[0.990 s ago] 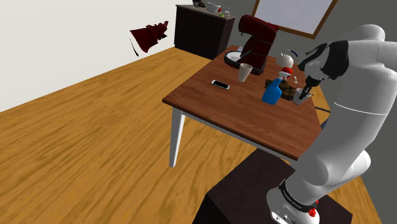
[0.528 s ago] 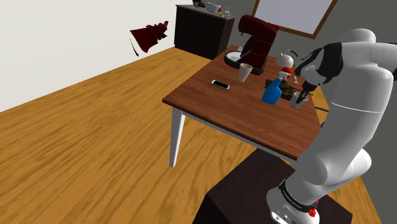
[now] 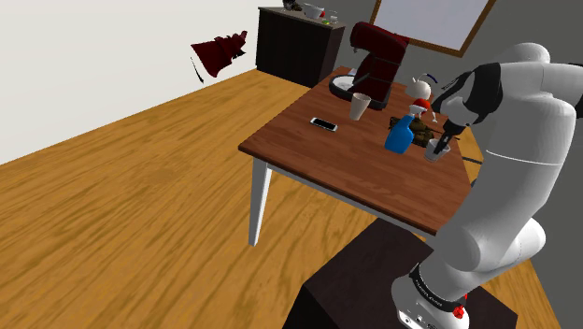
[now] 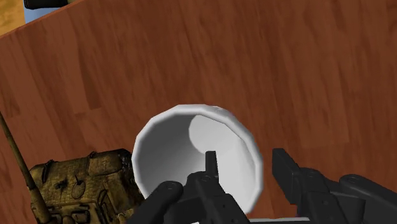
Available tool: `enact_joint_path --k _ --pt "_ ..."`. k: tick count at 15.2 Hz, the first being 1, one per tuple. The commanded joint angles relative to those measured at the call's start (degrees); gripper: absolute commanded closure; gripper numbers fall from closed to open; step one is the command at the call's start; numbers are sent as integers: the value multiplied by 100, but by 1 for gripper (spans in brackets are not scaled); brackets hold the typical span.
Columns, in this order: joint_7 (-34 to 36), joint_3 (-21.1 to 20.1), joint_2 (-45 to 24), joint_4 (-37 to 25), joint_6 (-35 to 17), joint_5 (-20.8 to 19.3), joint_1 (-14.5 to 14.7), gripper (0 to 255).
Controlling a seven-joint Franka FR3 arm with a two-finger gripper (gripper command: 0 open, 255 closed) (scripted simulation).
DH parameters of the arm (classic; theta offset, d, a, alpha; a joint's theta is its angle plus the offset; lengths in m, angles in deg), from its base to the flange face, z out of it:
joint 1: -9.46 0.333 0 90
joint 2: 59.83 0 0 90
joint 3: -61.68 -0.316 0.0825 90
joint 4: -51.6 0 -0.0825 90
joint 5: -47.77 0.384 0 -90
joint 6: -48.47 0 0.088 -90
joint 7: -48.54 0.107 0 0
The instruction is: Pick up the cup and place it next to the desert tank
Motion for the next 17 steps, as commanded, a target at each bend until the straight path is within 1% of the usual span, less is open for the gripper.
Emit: enact_joint_path --k 1,5,9,17 --pt "0 0 0 -1 0 0 0 0" --pt "0 0 0 -1 0 0 0 0" --pt "355 319 571 -60 487 -556 346 0" --pt "357 314 572 -60 487 -559 341 0"
